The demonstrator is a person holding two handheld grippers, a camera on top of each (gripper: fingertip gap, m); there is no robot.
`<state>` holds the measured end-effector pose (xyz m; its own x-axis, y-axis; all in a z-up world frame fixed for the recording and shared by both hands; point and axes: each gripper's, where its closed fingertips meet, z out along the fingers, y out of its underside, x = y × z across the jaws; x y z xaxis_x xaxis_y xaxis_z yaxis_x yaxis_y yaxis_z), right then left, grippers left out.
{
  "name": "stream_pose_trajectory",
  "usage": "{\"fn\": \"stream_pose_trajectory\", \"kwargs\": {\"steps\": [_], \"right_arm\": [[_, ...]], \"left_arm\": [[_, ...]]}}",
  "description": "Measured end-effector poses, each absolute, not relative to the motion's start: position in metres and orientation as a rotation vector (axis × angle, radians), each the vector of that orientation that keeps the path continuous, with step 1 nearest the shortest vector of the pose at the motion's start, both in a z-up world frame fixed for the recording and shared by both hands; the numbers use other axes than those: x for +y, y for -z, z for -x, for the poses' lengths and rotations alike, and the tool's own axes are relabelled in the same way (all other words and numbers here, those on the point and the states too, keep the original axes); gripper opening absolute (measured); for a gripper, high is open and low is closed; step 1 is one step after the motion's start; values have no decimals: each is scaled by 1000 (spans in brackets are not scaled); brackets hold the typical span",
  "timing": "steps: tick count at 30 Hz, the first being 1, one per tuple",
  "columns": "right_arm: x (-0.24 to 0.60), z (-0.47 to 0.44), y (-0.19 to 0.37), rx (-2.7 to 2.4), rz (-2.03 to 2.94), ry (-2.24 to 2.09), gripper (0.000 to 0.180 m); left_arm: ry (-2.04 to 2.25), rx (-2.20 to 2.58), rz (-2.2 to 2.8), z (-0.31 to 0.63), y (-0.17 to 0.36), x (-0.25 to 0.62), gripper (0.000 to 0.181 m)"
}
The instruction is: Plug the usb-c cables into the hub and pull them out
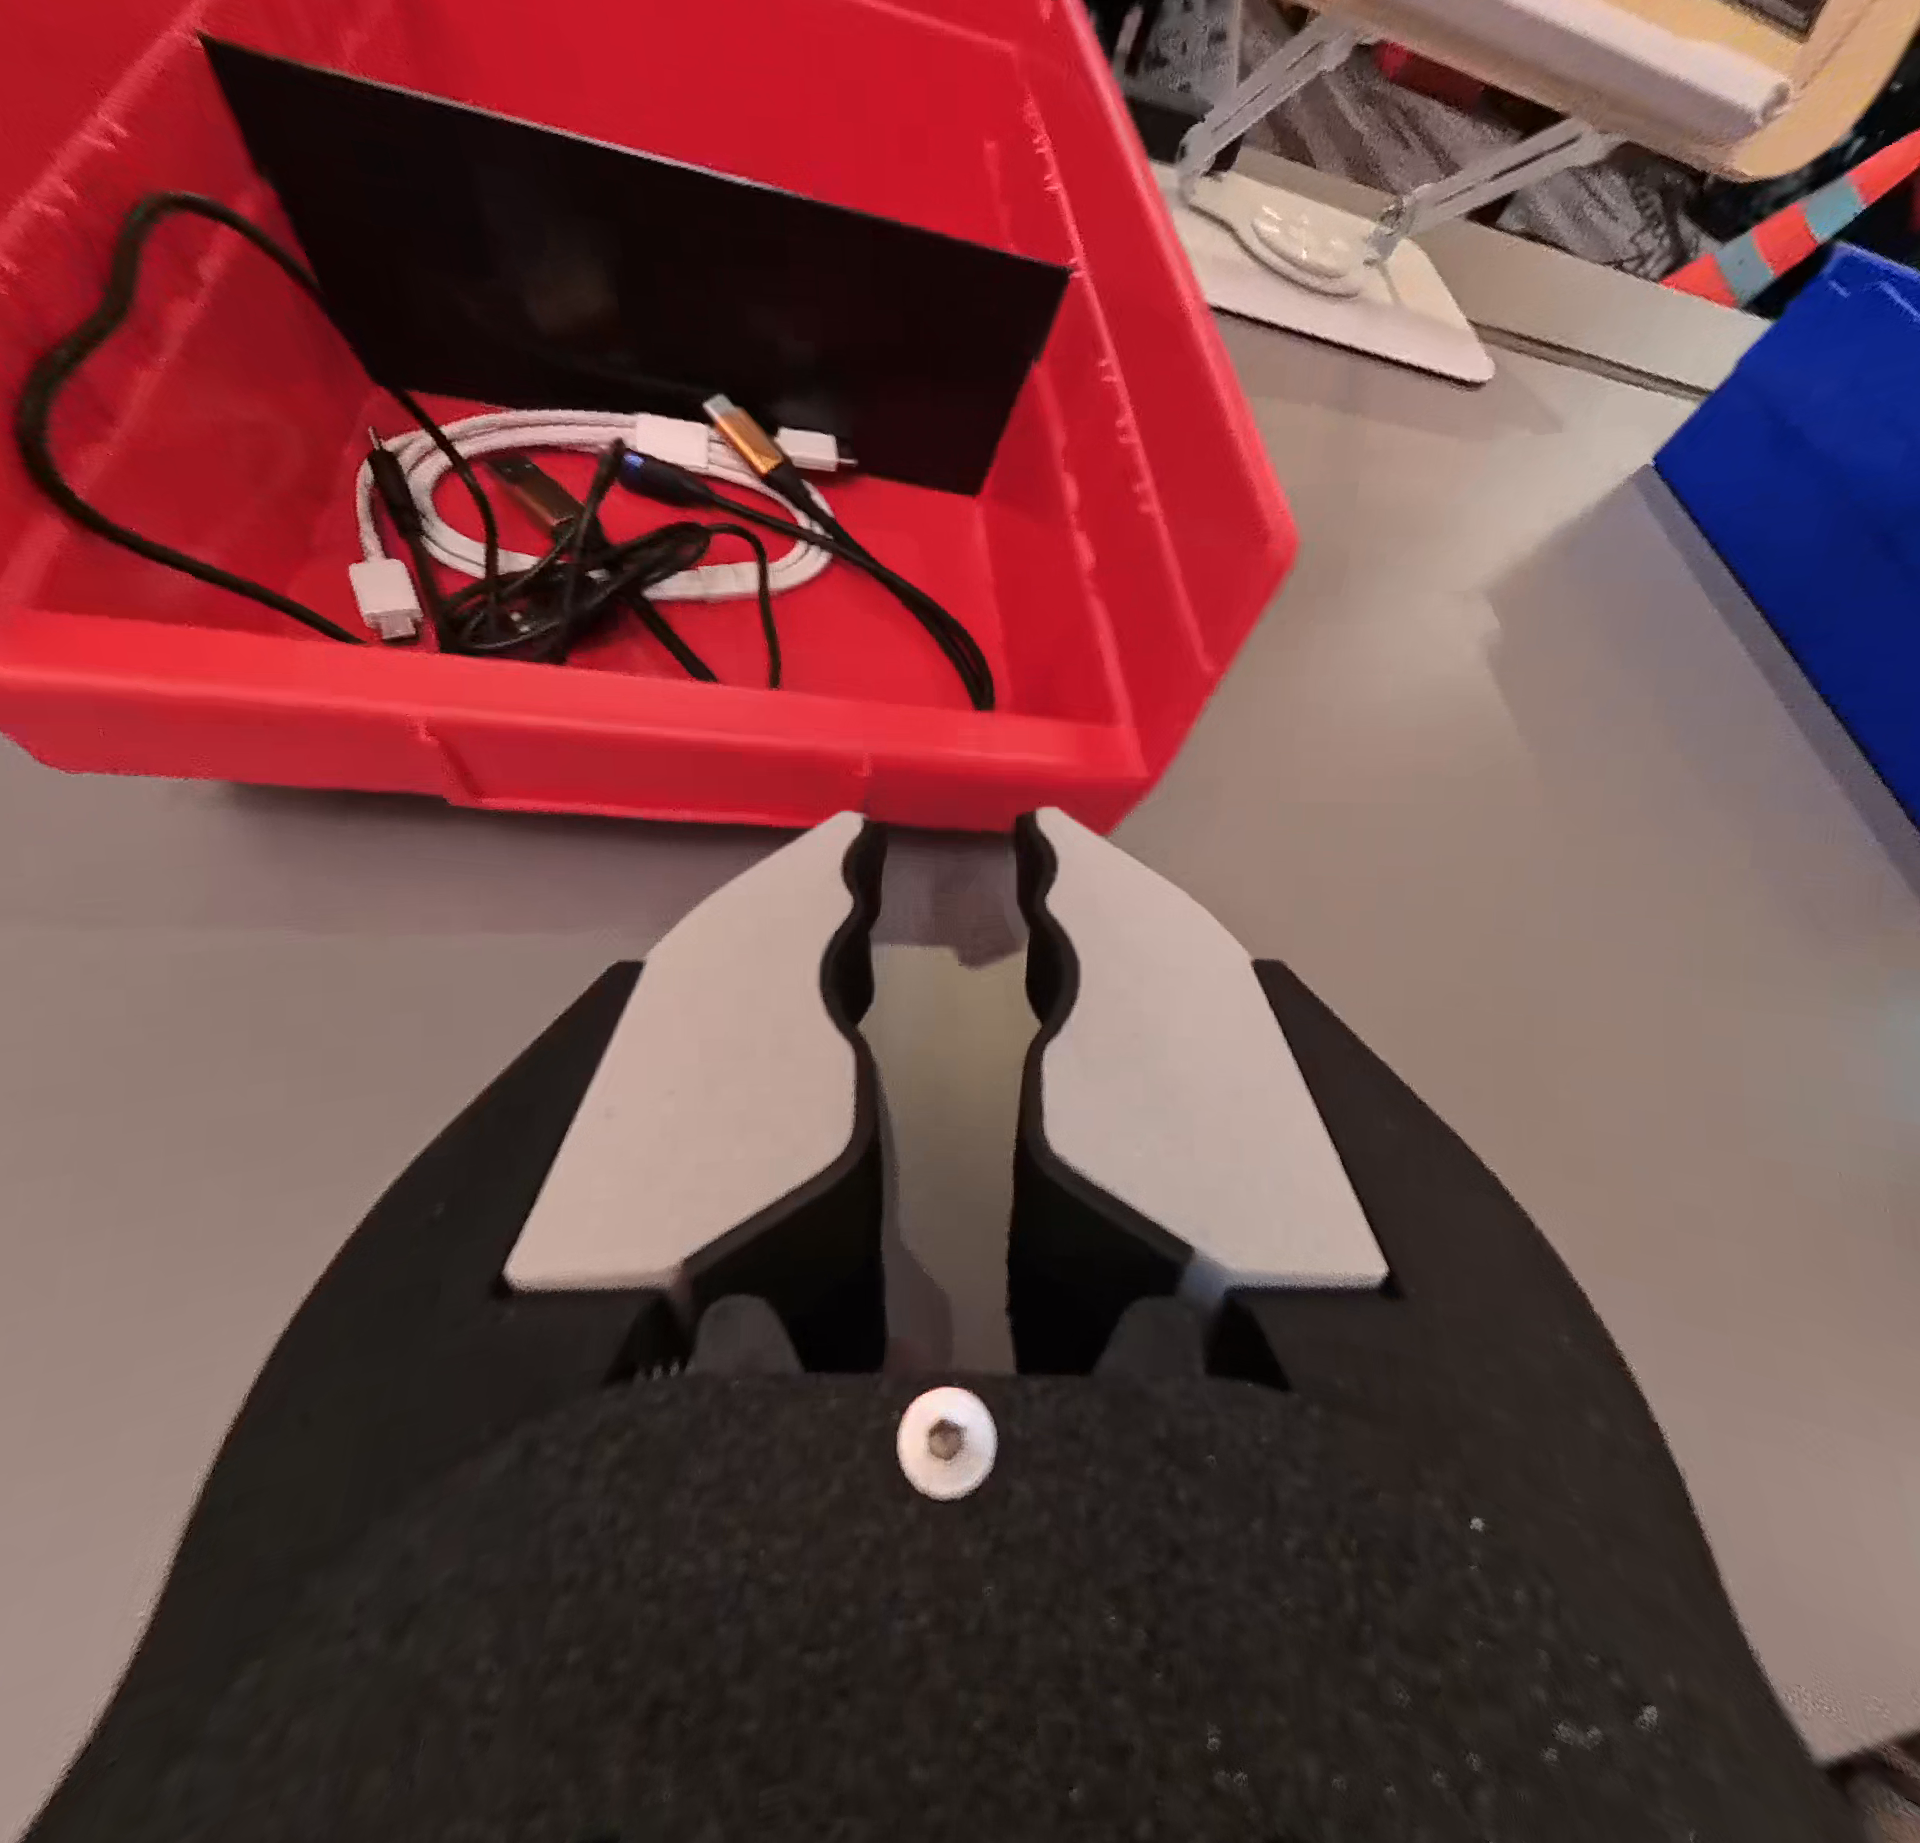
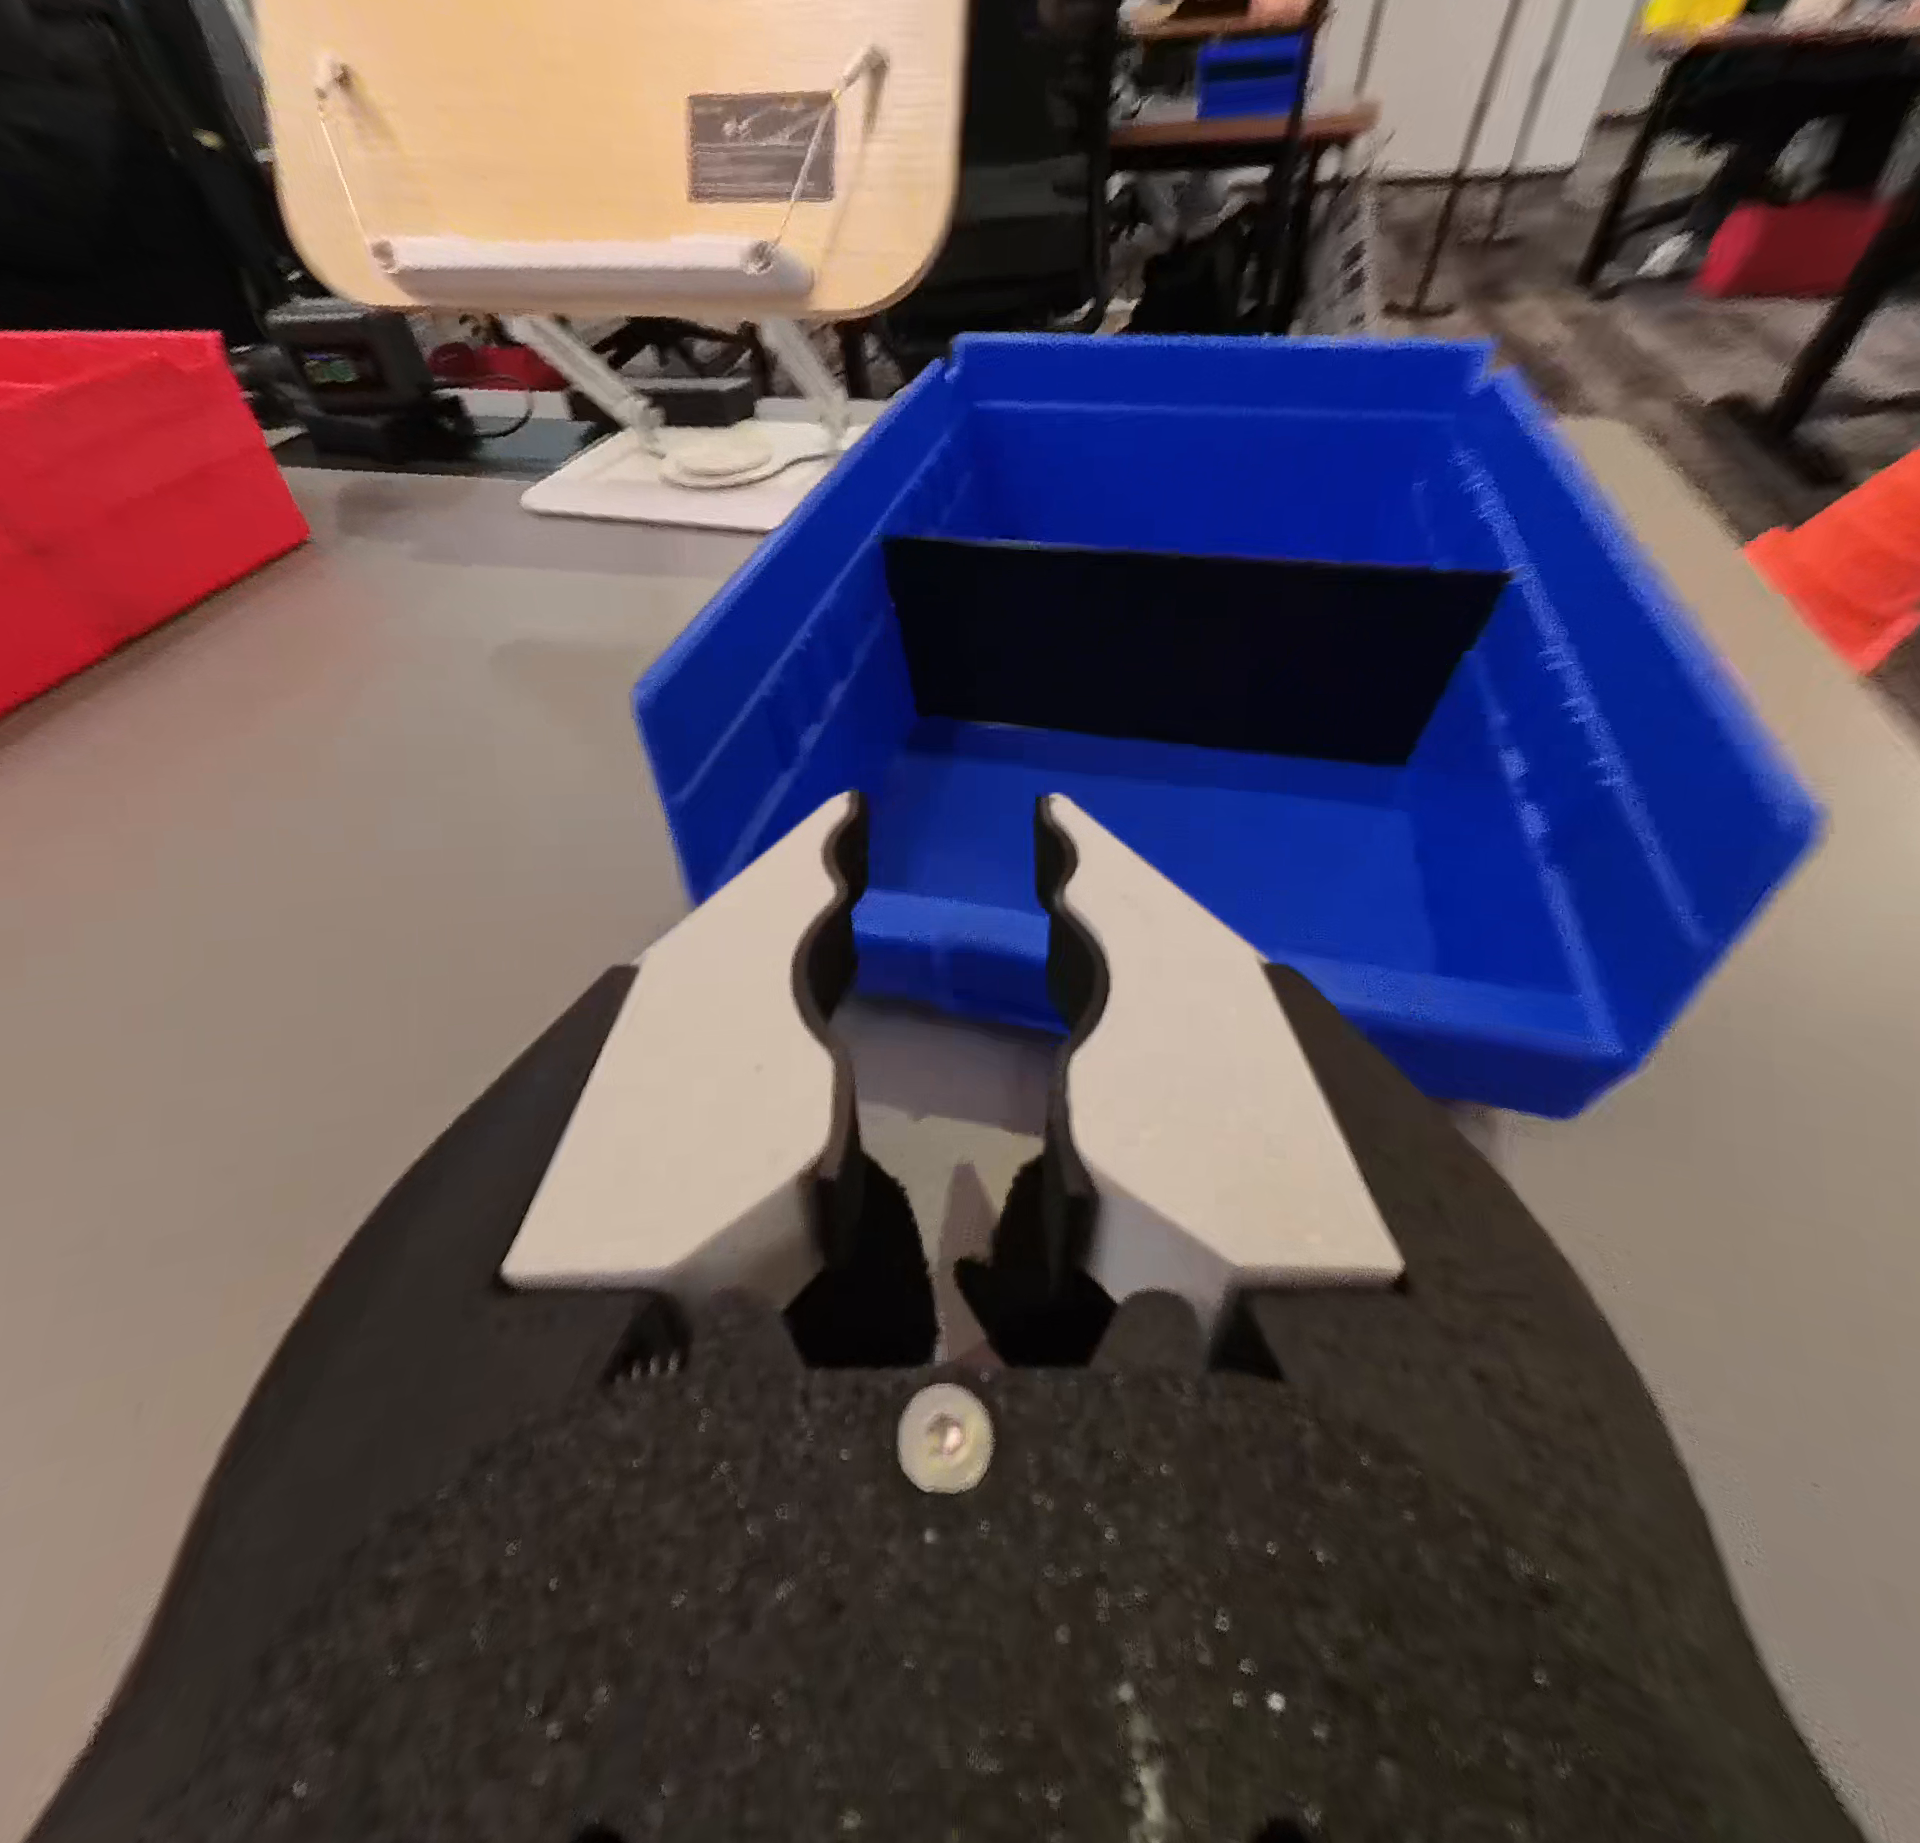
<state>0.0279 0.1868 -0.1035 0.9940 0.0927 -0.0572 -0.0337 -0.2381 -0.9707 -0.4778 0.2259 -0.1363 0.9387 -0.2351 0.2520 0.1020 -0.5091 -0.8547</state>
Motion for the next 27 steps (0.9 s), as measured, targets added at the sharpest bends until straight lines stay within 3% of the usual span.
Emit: {"fn": "stream_pose_trajectory", "kwargs": {"steps": [8, 17, 24, 27], "right_arm": [[177, -21, 118, -71, 1884, -21, 29], [188, -6, 110, 60, 1856, -406, 28], [205, 13, 114, 18, 1885, -428, 30], [206, 14, 110, 15, 1870, -442, 30]], "left_arm": [[405, 48, 2034, 492, 125, 264, 25], [356, 146, 2092, 469, 139, 231, 41], [330, -63, 2111, 496, 134, 217, 46], [428, 102, 2198, 477, 129, 211, 53]]}}
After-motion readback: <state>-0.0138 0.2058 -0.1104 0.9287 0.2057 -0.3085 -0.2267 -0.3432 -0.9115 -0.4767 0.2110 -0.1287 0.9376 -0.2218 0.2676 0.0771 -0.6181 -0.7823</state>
